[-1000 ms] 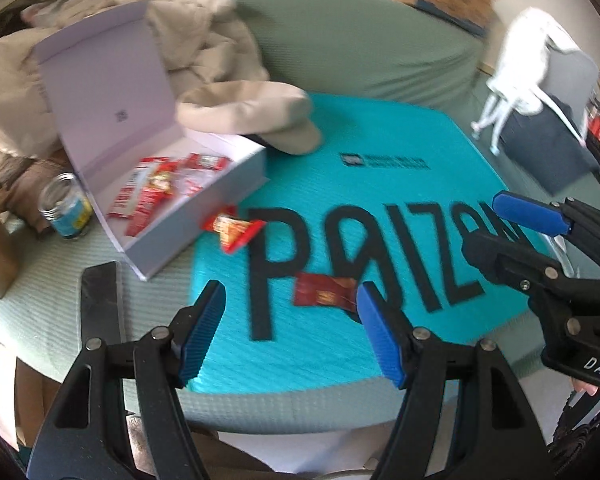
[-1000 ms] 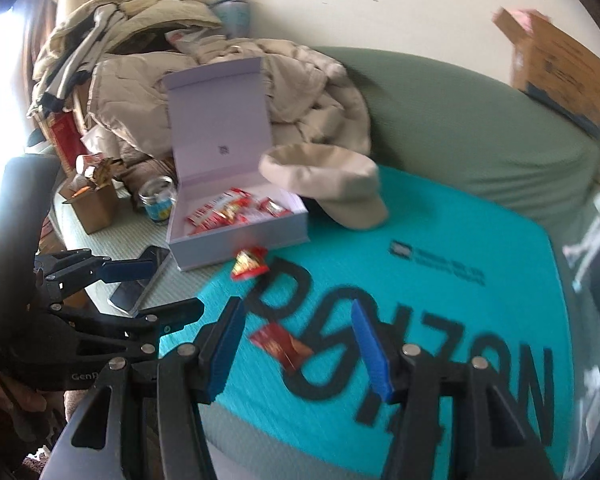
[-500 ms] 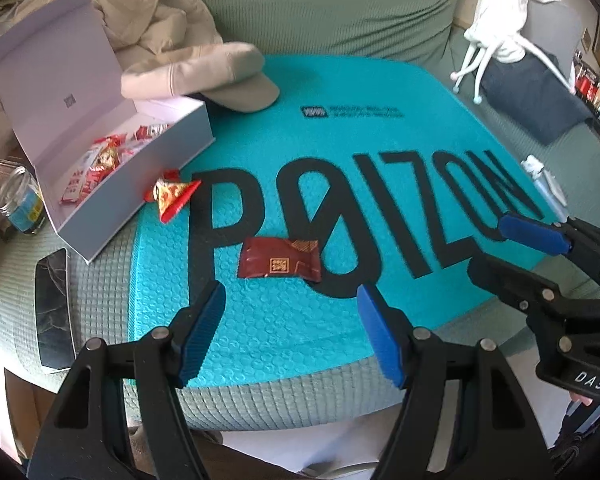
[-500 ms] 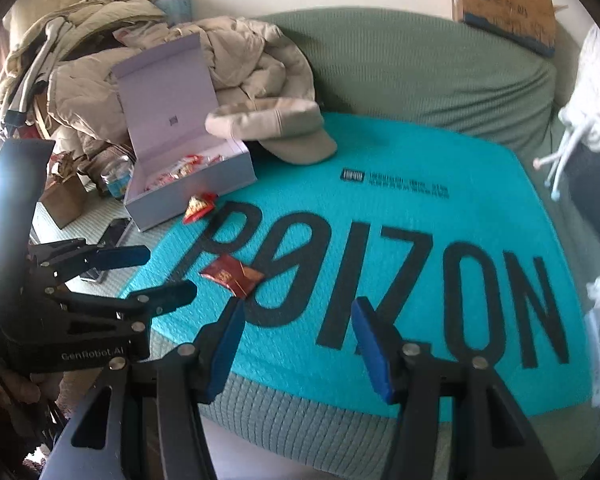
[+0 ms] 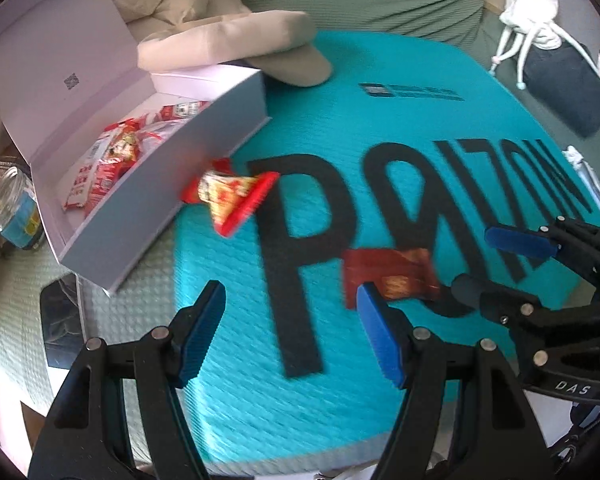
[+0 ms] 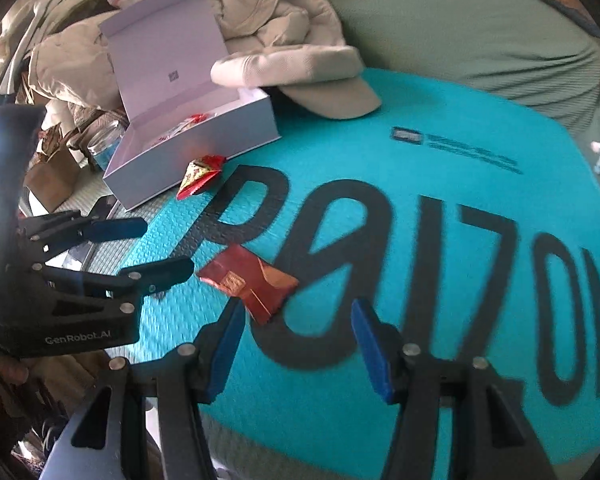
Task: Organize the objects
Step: 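Move right gripper to the brown chocolate packet while left approaches the red-gold candy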
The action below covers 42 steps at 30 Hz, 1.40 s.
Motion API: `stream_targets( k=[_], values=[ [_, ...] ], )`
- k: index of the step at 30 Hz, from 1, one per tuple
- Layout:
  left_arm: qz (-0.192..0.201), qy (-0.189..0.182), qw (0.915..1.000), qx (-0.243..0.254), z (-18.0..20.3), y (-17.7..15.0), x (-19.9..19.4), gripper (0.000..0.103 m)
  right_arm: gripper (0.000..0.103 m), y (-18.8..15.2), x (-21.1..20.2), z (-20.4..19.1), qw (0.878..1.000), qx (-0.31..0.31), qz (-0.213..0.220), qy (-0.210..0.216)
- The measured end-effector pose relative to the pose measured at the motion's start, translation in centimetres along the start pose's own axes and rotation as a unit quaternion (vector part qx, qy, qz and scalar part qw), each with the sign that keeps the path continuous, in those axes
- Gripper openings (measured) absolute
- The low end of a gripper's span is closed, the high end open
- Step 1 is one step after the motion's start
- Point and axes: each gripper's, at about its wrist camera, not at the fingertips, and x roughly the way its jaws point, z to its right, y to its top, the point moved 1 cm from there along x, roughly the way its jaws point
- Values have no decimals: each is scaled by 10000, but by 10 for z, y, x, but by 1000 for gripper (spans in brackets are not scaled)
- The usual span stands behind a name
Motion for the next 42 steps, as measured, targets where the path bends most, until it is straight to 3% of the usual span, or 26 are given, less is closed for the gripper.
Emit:
stream_targets(
  k=[11,20,23,26,29,37,42],
  values=[
    [-130,9,9997,212,-31,29,30,67,56,20,51,-32,9957,-786,-361,342],
    [-196,-124,9989,395,-31,50,63,67,56,20,57,-33,9968,-736,-228,224],
    [-19,-164,9986,494,-26,50,65,67,53,19,57,-33,9974,-661,-210,183],
    [48,-242,9991,342,-30,51,65,64,38,19,56,-29,9979,-591,-245,92],
    [91,-305,9994,119,-36,48,62,56,31,20,53,-23,9983,-501,-292,40],
    [105,-716,9971,234,-21,23,41,56,30,8,43,-11,9991,-270,-305,-136],
    [209,-626,9975,-256,-31,30,36,56,30,1,34,-6,9993,-102,-273,-232]
  ],
)
